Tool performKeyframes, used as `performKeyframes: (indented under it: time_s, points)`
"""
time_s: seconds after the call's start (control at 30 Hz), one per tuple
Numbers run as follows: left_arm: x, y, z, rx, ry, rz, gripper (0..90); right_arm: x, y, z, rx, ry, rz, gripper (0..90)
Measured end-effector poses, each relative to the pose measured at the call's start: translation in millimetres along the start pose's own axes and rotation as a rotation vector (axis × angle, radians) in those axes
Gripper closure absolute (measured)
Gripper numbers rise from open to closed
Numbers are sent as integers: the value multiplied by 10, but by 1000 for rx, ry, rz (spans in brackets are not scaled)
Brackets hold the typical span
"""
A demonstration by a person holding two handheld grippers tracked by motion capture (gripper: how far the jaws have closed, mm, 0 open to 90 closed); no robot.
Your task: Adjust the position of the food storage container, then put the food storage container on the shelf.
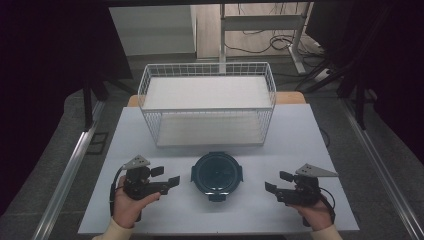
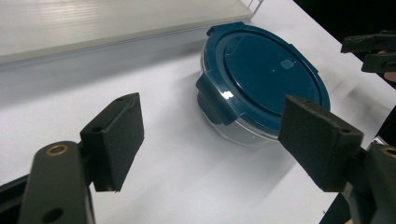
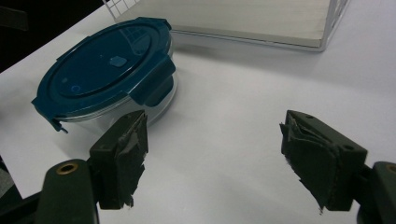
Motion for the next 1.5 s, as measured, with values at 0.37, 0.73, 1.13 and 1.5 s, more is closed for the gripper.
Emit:
performKeyframes:
  time_s: [0.37,0.73,1.13,1.5]
  points:
    - [172,27,51,-74,-77,-38,169,65,139,-86,66,28,-32,170]
    - [406,84,47,-198,-167,-82,128,342,283,-274,156,71,-90,116]
    - [609,67,-74,-309,-230,-114,144,733,353,-380,277,137,-152,112]
    - [841,13,-54,-323,-249,-156,164,963,281,-390,330,167,-213,108]
Point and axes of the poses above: each handheld gripper's, and its own axes: x roughly forward along the jaws, y roughly out of its top, z roughly to its right, the point moved 3 cm from there along x, roughly forward along the jaws, and after that the axes turned 1 degree about -y, right-handed, at the moved point
